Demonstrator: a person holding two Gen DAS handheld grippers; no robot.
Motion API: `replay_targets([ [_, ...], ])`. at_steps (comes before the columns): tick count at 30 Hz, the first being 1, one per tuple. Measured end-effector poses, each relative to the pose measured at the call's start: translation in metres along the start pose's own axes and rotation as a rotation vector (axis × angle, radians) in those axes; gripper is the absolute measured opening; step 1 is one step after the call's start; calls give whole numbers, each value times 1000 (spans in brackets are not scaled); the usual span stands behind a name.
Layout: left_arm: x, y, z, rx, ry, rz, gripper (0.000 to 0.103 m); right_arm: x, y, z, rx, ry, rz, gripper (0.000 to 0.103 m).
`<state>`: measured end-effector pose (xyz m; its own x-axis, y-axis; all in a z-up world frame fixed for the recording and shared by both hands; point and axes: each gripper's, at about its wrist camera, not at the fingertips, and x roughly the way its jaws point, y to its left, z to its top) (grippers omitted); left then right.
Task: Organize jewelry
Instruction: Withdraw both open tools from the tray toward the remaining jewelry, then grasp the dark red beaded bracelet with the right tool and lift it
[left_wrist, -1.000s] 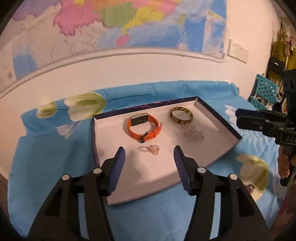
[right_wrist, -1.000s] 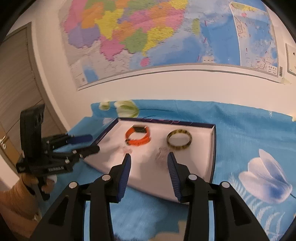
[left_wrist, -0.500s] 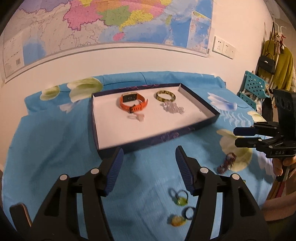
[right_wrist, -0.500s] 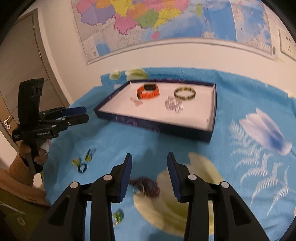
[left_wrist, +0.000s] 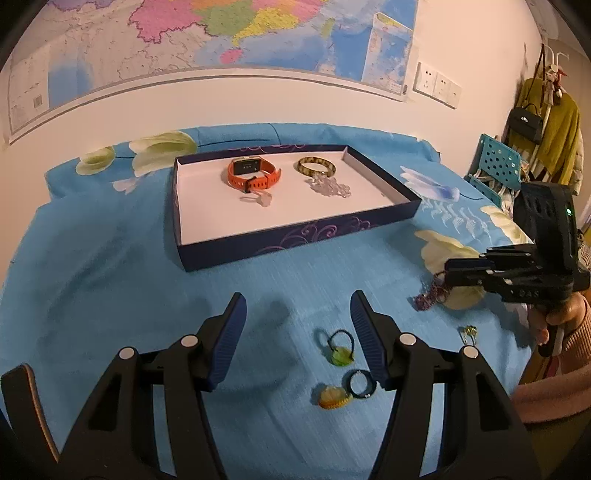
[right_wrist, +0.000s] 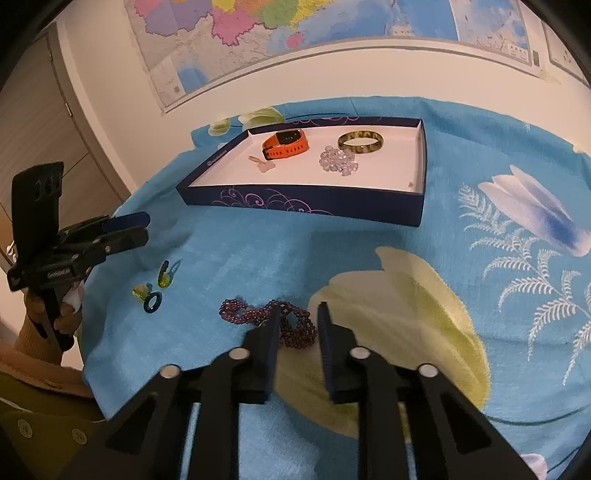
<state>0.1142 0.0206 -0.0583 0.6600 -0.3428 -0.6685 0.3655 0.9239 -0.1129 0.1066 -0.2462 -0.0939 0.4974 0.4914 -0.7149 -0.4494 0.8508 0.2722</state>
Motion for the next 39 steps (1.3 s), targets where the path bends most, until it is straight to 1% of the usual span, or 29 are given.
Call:
replay_targets([
  [3, 0, -4, -4, 11, 13, -10, 58, 3, -2, -1, 14, 3, -8, 5],
  [6, 0, -8, -9, 28, 28, -27, 58, 1, -4, 0, 32, -14, -9, 3],
  [13, 1, -19, -17, 72, 49, -58, 58, -12, -5, 9, 52, -79, 7, 2],
  [18, 6, -25, -18, 86, 66, -74, 56, -18, -2, 15, 49, -112, 13, 2],
  [25, 15, -27, -20, 78, 93, -91, 51, -22, 2, 23, 46, -149, 28, 2],
  [32, 19, -27, -20, 76, 110, -95, 49, -26, 2, 27, 48, -171, 38, 2],
  [39, 26, -24, -21, 57, 136, -93, 44, -30, 4, 31, 49, -190, 46, 2],
])
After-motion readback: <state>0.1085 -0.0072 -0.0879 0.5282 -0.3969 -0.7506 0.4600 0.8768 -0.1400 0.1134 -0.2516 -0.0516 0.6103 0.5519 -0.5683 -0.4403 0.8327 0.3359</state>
